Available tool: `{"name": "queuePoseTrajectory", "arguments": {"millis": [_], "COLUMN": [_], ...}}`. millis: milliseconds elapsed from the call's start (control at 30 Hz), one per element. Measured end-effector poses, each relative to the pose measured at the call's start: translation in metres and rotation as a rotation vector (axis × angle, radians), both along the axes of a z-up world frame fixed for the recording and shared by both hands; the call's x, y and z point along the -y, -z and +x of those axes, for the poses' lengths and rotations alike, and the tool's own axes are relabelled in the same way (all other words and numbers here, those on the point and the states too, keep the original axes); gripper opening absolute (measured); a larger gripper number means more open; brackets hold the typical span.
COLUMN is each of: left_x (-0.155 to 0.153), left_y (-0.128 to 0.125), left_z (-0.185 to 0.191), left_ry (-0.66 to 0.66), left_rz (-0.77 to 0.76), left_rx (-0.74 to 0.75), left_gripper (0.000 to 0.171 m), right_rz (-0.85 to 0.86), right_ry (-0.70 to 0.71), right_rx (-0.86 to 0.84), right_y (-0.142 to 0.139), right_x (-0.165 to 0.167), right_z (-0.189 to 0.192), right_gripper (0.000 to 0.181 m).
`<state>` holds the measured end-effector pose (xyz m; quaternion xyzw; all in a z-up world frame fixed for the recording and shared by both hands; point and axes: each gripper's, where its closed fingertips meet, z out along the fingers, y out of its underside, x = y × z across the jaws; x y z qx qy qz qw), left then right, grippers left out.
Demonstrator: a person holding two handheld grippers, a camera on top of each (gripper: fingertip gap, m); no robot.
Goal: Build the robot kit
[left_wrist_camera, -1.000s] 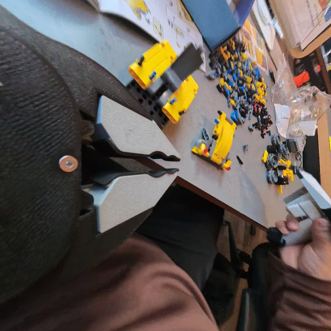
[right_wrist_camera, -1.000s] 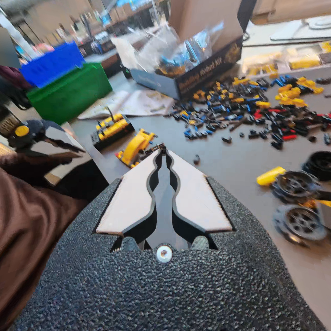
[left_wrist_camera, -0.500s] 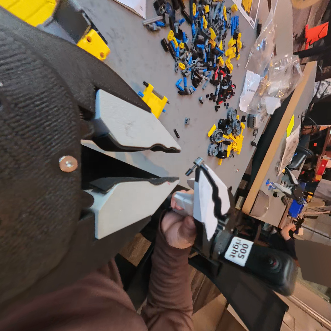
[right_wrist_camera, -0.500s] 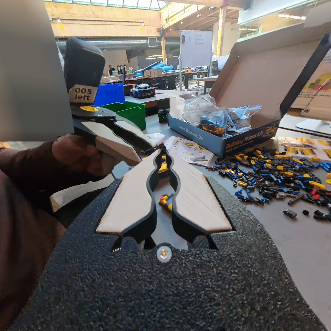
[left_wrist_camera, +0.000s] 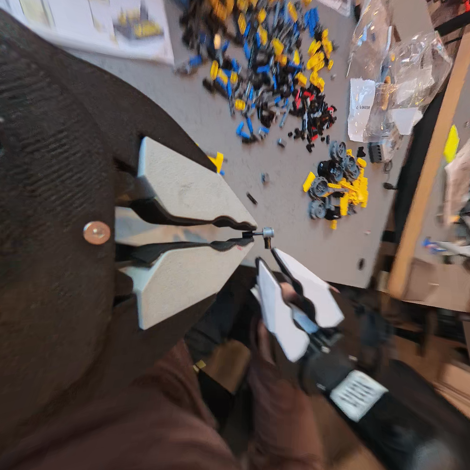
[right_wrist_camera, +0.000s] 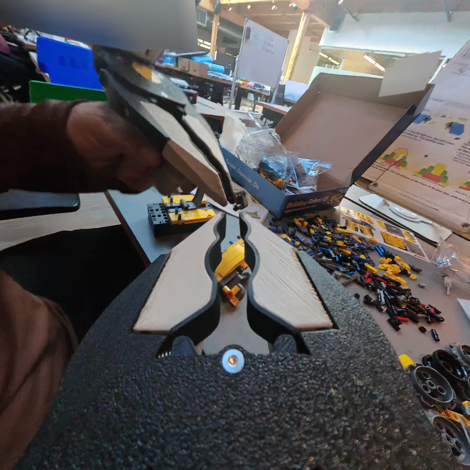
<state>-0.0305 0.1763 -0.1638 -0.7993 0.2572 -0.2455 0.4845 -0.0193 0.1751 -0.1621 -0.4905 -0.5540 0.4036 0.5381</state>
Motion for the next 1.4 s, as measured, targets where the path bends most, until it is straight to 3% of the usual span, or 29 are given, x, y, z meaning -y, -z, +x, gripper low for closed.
{"name": "queuePoseTrajectory", "arguments": {"millis": [233, 500, 667, 833, 1000, 1267, 1400], "left_x": [-0.017, -0.021, -0.026, -0.034, -0.013, 0.031, 0.056], "left_y": [0.027, 0.050, 0.059, 0.056, 0.044, 0.034, 0.036], "left_z": [-0.011, 0.023, 0.029, 0.011, -0.015, -0.050, -0.066], "left_ry": [0.308, 0.518, 0.532, 0.347, 0.187, 0.043, -0.053], "left_rz": [0.146, 0.150, 0.109, 0.011, -0.013, 0.015, -0.007], "left_rx": [-0.794, -1.007, -1.010, -0.886, -0.685, -0.513, -0.394], "left_gripper": [0.002, 0.002, 0.002, 0.002, 0.001, 0.001, 0.013], "right_rz": [-0.069, 0.002, -0.012, -0.097, -0.149, -0.185, -0.190], "right_ry": [-0.011, -0.004, -0.017, 0.009, 0.049, 0.084, 0.100], "right_rx": [0.198, 0.360, 0.409, 0.477, 0.527, 0.525, 0.548], "right_y": [0.016, 0.049, 0.062, 0.094, 0.125, 0.126, 0.128], "right_x": [-0.021, -0.023, -0.029, -0.051, -0.065, -0.075, -0.076], "right_z": [0.006, 0.009, 0.013, 0.024, 0.039, 0.053, 0.051], "right_gripper": [0.014, 0.005, 0.004, 0.004, 0.003, 0.004, 0.004]}}
